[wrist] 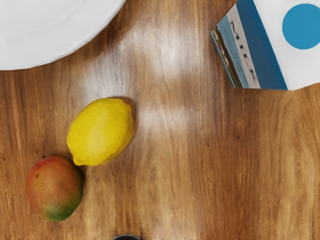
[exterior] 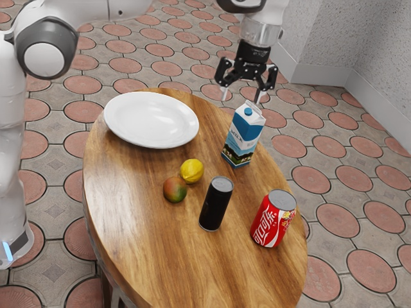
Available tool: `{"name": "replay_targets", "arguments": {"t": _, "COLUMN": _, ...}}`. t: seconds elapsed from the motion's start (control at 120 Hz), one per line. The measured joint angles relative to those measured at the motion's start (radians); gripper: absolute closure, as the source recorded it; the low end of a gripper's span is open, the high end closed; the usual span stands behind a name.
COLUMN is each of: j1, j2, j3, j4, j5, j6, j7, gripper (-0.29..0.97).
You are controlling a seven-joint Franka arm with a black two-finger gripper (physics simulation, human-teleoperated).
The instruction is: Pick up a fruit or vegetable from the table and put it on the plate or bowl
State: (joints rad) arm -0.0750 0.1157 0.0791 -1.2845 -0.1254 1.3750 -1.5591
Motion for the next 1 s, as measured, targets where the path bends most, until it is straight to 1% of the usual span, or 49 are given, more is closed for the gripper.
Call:
{"name": "replay_targets", "arguments": {"t": 0.192, "j1": -0.012, "j2": 0.002, "j3": -0.01, "j4": 0.0, "j5": 0.002, "j6": -0.005, "j7": -0.216, "gripper": 0.0}}
{"name": "replay_targets", "arguments": {"t": 0.283, "j1": -0.013, "j2": -0.003, "j3": -0.009, "j4": -0.006, "j5": -0.016, "j6": -0.007, "j7": -0.221, "gripper": 0.0}}
{"name": "replay_targets", "arguments": {"t": 0.333, "j1": -0.018, "j2": -0.009, "j3": 0.005, "j4": -0.013, "j5": -0.045, "j6": -0.012, "j7": -0.191, "gripper": 0.0}}
{"name": "replay_targets", "arguments": {"t": 0.375, "j1": -0.007, "j2": -0.005, "j3": 0.032, "j4": -0.016, "j5": -0.07, "j6": -0.021, "j7": -0.13, "gripper": 0.0}}
{"name": "replay_targets", "arguments": {"t": 0.442, "j1": 0.057, "j2": 0.02, "j3": 0.054, "j4": -0.021, "j5": -0.095, "j6": -0.033, "j7": -0.012, "gripper": 0.0}}
{"name": "replay_targets", "arguments": {"t": 0.475, "j1": 0.075, "j2": 0.032, "j3": 0.056, "j4": -0.022, "j5": -0.104, "j6": -0.038, "j7": 0.048, "gripper": 0.0}}
{"name": "replay_targets", "arguments": {"t": 0.508, "j1": 0.071, "j2": 0.039, "j3": 0.057, "j4": -0.026, "j5": -0.111, "j6": -0.042, "j7": 0.105, "gripper": 0.0}}
{"name": "replay_targets", "arguments": {"t": 0.55, "j1": 0.041, "j2": 0.032, "j3": 0.057, "j4": -0.049, "j5": -0.117, "j6": -0.045, "j7": 0.173, "gripper": 0.0}}
{"name": "replay_targets", "arguments": {"t": 0.617, "j1": -0.013, "j2": -0.042, "j3": 0.057, "j4": -0.202, "j5": -0.122, "j6": -0.023, "j7": 0.275, "gripper": 0.0}}
{"name": "replay_targets", "arguments": {"t": 0.692, "j1": -0.051, "j2": -0.148, "j3": 0.058, "j4": -0.376, "j5": -0.124, "j6": 0.043, "j7": 0.398, "gripper": 0.0}}
{"name": "replay_targets", "arguments": {"t": 0.75, "j1": -0.064, "j2": -0.183, "j3": 0.059, "j4": -0.461, "j5": -0.124, "j6": 0.094, "j7": 0.491, "gripper": 0.0}}
{"name": "replay_targets", "arguments": {"t": 0.817, "j1": -0.032, "j2": -0.179, "j3": 0.059, "j4": -0.491, "j5": -0.125, "j6": 0.146, "j7": 0.604, "gripper": 0.0}}
{"name": "replay_targets", "arguments": {"t": 1.0, "j1": 0.096, "j2": -0.079, "j3": 0.057, "j4": -0.486, "j5": -0.102, "j6": 0.259, "j7": 0.897, "gripper": 0.0}}
